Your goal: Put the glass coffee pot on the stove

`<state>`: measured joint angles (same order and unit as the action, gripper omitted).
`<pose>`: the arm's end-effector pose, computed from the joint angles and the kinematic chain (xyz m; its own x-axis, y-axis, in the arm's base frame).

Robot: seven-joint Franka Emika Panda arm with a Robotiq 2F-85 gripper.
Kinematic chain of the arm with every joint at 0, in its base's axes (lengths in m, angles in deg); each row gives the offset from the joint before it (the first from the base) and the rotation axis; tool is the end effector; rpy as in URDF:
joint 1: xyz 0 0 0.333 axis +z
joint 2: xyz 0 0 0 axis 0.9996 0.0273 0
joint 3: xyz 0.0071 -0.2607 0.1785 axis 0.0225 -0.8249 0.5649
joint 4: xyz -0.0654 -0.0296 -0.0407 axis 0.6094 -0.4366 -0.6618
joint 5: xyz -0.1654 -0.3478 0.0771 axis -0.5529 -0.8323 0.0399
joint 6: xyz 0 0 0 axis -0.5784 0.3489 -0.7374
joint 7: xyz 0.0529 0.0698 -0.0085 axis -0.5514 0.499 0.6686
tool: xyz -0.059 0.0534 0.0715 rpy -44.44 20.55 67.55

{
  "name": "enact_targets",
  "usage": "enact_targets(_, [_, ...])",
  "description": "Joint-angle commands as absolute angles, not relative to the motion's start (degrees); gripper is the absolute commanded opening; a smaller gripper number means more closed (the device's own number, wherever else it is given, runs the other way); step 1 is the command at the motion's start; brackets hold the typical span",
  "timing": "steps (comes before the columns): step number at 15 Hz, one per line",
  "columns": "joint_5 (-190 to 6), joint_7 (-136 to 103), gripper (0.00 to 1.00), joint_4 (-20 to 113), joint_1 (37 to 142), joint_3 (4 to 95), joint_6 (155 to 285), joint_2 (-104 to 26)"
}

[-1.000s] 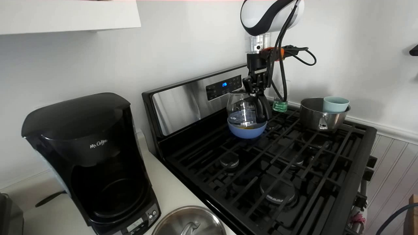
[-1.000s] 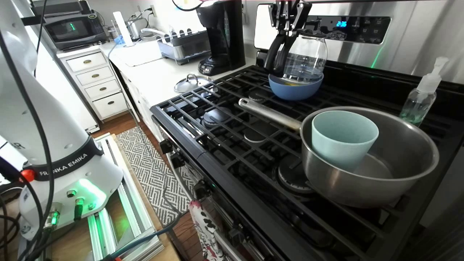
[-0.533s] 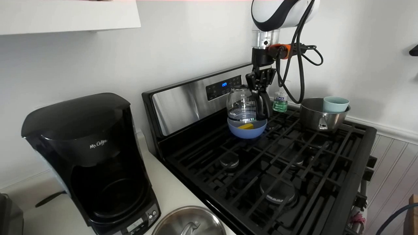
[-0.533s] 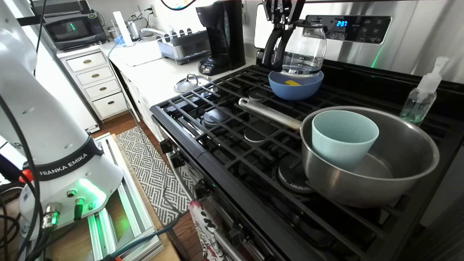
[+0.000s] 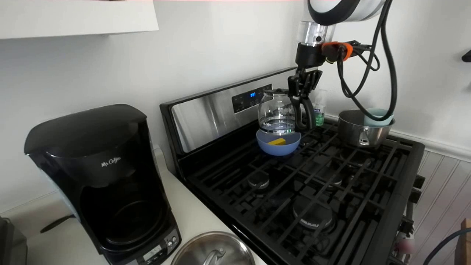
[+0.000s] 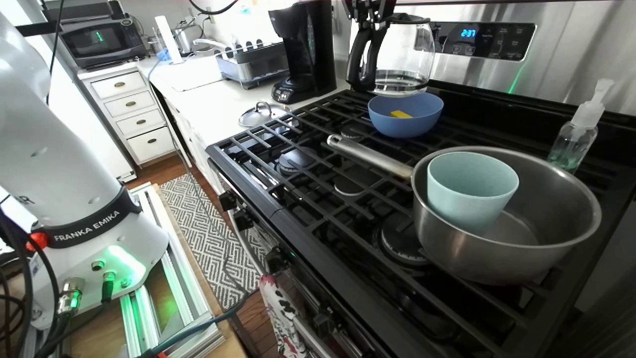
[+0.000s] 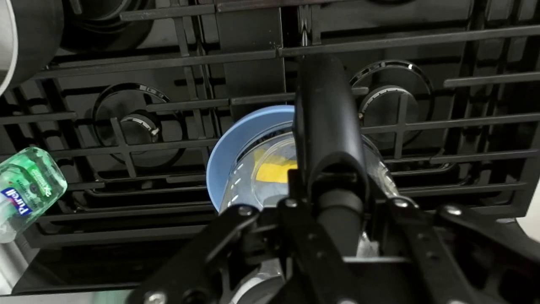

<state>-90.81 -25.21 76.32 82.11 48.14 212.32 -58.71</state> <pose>0.5320 -0.1099 0.4450 0.9851 -0.1025 0.1378 -0.1080 -0.9936 0.0330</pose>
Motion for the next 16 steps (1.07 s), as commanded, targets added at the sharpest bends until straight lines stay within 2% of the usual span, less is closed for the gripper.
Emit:
enact_targets(1, [-92.89, -26.45, 0.08, 83.12, 83.13, 48.78, 215.67, -65.85])
enact_targets(16, [-99.98, -25.81, 0.08, 89.55, 89.13, 55.86, 217.06, -70.94])
